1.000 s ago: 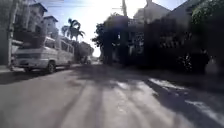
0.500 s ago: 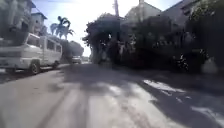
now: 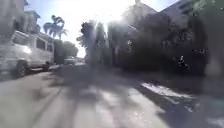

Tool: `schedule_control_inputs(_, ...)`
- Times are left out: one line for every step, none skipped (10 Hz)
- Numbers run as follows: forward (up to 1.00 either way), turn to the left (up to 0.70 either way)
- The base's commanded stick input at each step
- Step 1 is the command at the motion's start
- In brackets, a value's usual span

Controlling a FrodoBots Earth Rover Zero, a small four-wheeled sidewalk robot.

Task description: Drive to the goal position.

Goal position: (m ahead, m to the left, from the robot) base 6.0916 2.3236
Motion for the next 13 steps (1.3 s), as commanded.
schedule_control_inputs(0.85, 0.0)
schedule_control_inputs(0.85, 0.0)
schedule_control_inputs(0.85, 0.0)
schedule_control_inputs(0.85, 0.0)
schedule_control_inputs(0.85, 0.0)
schedule_control_inputs(0.85, 0.0)
schedule_control_inputs(0.85, 0.0)
schedule_control_inputs(0.85, 0.0)
schedule_control_inputs(0.85, 0.0)
schedule_control_inputs(0.85, 0.0)
schedule_control_inputs(0.85, 0.0)
schedule_control_inputs(0.85, 0.0)
schedule_control_inputs(0.85, 0.0)
